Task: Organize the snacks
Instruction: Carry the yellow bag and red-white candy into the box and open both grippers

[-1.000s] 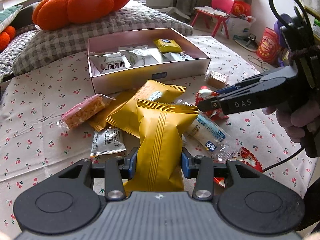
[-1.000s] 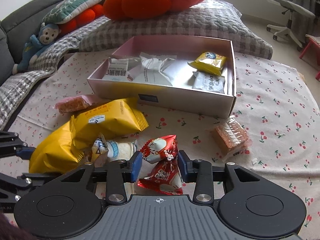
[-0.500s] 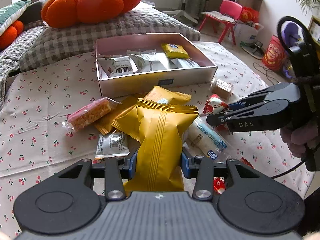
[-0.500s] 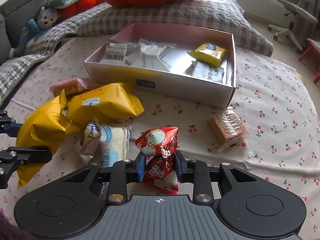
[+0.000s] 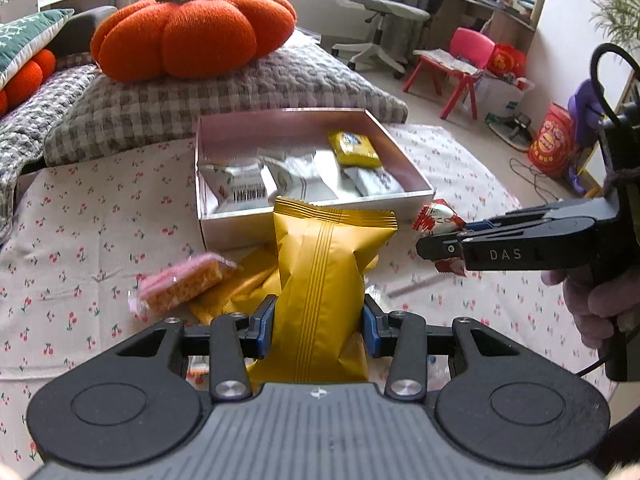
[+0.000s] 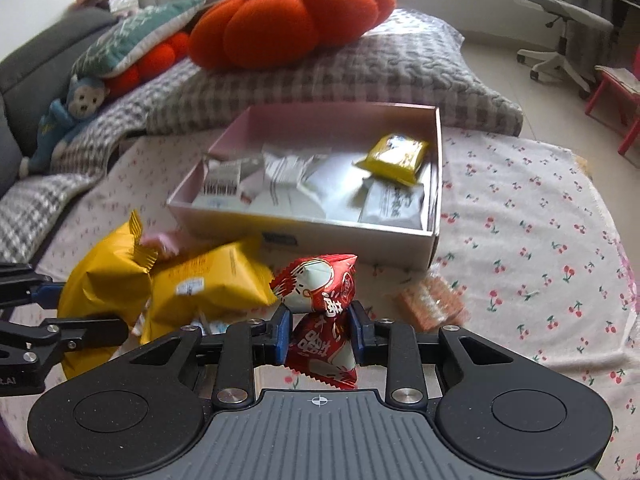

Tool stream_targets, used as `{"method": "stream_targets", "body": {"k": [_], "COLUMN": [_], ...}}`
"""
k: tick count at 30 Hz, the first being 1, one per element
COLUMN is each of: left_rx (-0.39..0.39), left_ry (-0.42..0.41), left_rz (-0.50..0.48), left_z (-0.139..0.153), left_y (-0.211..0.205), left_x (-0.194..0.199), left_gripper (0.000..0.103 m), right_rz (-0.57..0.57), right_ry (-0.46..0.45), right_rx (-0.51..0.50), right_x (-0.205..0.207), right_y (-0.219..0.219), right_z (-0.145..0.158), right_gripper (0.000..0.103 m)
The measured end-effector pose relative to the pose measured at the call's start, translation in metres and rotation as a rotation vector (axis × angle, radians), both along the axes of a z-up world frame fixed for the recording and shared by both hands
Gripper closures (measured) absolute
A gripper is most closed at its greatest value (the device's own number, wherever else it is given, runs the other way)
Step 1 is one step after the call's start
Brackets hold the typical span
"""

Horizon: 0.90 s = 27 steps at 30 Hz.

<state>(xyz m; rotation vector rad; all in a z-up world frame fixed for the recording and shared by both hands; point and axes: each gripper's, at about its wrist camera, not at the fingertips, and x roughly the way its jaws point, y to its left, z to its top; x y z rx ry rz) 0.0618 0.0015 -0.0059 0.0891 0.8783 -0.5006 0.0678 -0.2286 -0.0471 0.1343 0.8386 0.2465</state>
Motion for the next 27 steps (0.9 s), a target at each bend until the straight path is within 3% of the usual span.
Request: {"method": "stream_targets", "body": {"k": [13, 22, 27], "left_rx": [-0.032, -0.081, -0.098], "left_ry": [-0.020, -0.024, -0.034], "left_rz": [0.097, 0.214, 0.230], "left_z": [0.010, 0.013, 0.017], "left_y": [-0.013, -0.017, -0.023], "left_x": [0.045, 0.081, 0.106], "left_gripper": [0.064, 0.064, 0.064], "right_rz": [-0.111, -0.189, -0.217], "right_ry": [-0.055, -0.035, -0.018], "right_rx": [0.115, 0.206, 0.252], "right_x": [0.034, 0.067, 0.083], "right_y": [-0.019, -0.028, -0.032], "right_z": [0.028, 0.023, 0.015], "right_gripper": [0.074, 0.074, 0.074]}}
